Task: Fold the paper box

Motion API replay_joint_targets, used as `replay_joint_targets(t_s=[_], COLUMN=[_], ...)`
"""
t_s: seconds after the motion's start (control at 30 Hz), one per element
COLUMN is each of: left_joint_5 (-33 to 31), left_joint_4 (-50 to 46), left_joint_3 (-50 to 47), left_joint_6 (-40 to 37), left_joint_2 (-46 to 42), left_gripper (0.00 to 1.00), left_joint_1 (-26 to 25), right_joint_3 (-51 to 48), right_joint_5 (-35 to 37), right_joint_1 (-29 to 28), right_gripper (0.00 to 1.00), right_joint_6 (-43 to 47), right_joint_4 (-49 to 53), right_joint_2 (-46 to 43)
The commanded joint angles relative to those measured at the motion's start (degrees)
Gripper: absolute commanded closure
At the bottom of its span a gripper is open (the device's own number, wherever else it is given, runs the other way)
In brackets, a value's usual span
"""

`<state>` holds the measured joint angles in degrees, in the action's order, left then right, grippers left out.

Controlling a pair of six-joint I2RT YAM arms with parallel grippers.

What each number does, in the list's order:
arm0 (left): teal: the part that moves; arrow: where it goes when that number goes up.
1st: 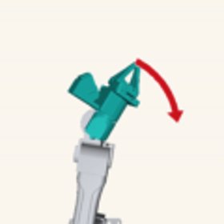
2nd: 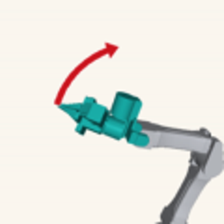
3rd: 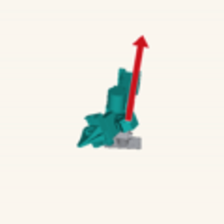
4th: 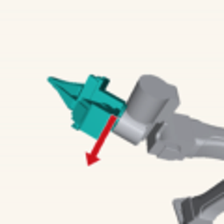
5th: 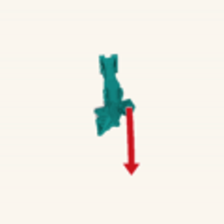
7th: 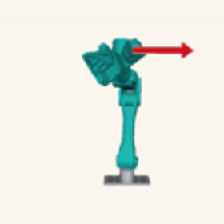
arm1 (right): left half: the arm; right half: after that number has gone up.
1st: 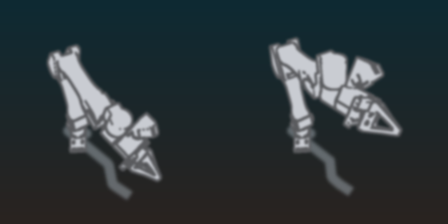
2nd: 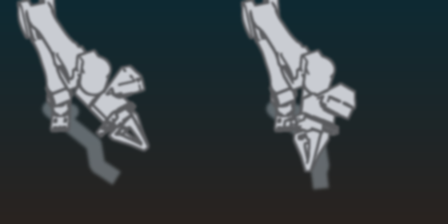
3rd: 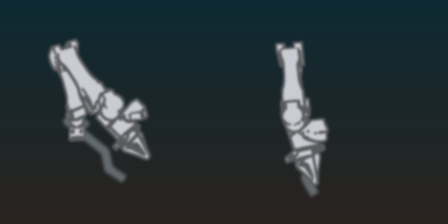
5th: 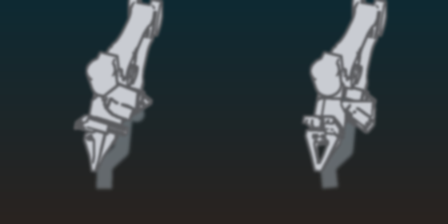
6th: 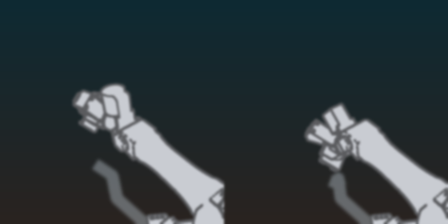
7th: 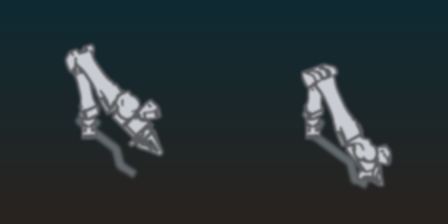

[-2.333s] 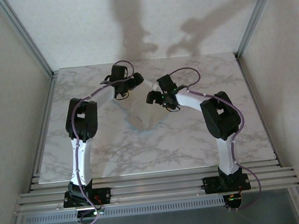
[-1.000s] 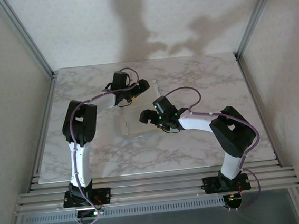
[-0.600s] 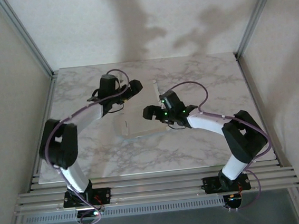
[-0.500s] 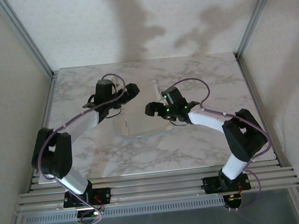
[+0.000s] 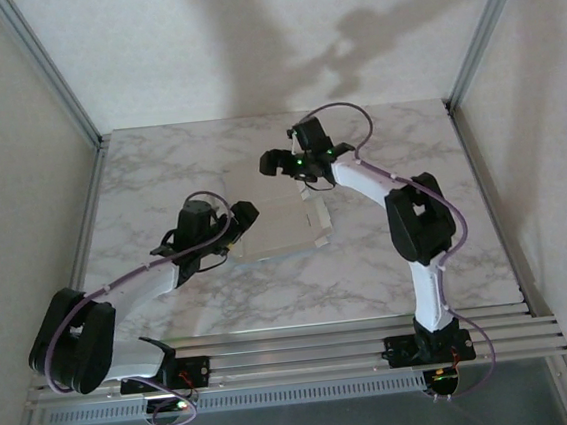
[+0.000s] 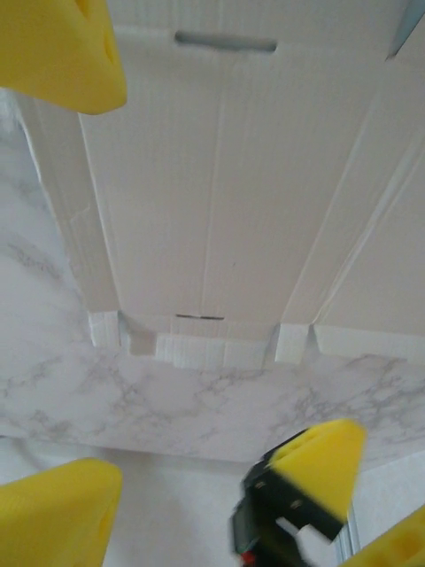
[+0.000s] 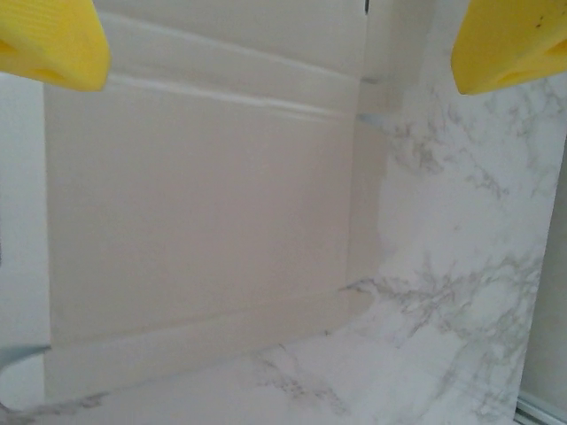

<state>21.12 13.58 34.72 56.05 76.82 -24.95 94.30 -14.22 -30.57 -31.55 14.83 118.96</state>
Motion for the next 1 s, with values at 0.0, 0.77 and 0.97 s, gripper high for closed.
replay_joint_targets(t_s=[0.0, 0.77, 0.97], left_joint_5=[-0.85, -4.19, -4.86], left_joint_4=[5.68, 7.97, 6.6], left_joint_3=[-1.15, -1.15, -1.12], left_joint_6=[4.04, 2.73, 1.41], left_joint_2=[1.44, 12.03, 12.66], left_gripper=[0.01, 0.01, 0.01], left_joint_1=[-2.51, -5.72, -4.81], right_joint_3=[6.36, 2.22, -4.6], right_joint_5=[-0.55, 3.52, 3.73], right_joint_1=[-0.02, 2.55, 3.04], right_gripper=[0.01, 0.01, 0.01], right_joint_6=[1.5, 2.74, 3.05], right_joint_4=[5.8, 8.42, 5.82], right_joint_2=[4.57, 7.5, 4.47])
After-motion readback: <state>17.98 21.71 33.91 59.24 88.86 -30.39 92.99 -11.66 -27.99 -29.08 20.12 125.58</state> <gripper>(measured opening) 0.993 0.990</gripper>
